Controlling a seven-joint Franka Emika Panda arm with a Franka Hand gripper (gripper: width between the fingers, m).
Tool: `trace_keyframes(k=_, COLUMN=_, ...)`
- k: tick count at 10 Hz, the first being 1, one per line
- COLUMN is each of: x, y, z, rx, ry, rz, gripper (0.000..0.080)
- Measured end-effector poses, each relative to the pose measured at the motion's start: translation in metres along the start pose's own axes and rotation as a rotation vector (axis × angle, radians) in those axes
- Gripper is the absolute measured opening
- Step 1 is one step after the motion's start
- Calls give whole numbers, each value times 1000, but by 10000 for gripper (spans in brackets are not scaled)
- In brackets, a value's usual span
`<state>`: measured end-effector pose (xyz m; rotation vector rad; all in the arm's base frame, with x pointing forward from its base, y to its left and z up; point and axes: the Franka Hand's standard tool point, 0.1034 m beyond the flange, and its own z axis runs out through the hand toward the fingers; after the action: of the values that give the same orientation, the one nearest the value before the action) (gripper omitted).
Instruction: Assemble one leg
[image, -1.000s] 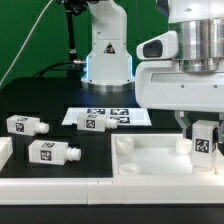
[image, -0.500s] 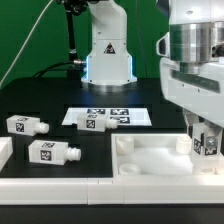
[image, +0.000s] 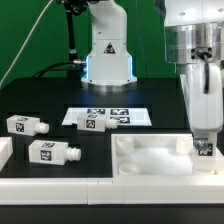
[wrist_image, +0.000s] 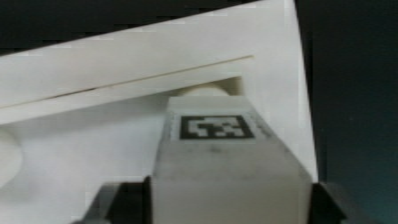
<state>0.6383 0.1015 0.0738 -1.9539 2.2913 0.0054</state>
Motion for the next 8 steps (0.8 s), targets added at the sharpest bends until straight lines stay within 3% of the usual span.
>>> trace_keyframes(k=1, x=-2, y=0, z=0, rx=-3, ry=12, rz=-149, gripper=569)
trace_keyframes(k=2, x=-7, y=2, z=-1, rx=-4, ry=22, rz=-321, gripper=569)
trace_keyframes(k=3, x=-13, y=3, z=-1, rx=-5, ry=28, rz=-511, gripper=633)
trace_keyframes(k=6, x=-14, y=4, z=-1, rx=-11, ry=29, rz=-731, gripper=649)
trace_keyframes(k=8, x=-7, y=2, z=0, rx=-27, ry=52, rz=-1048, gripper=649)
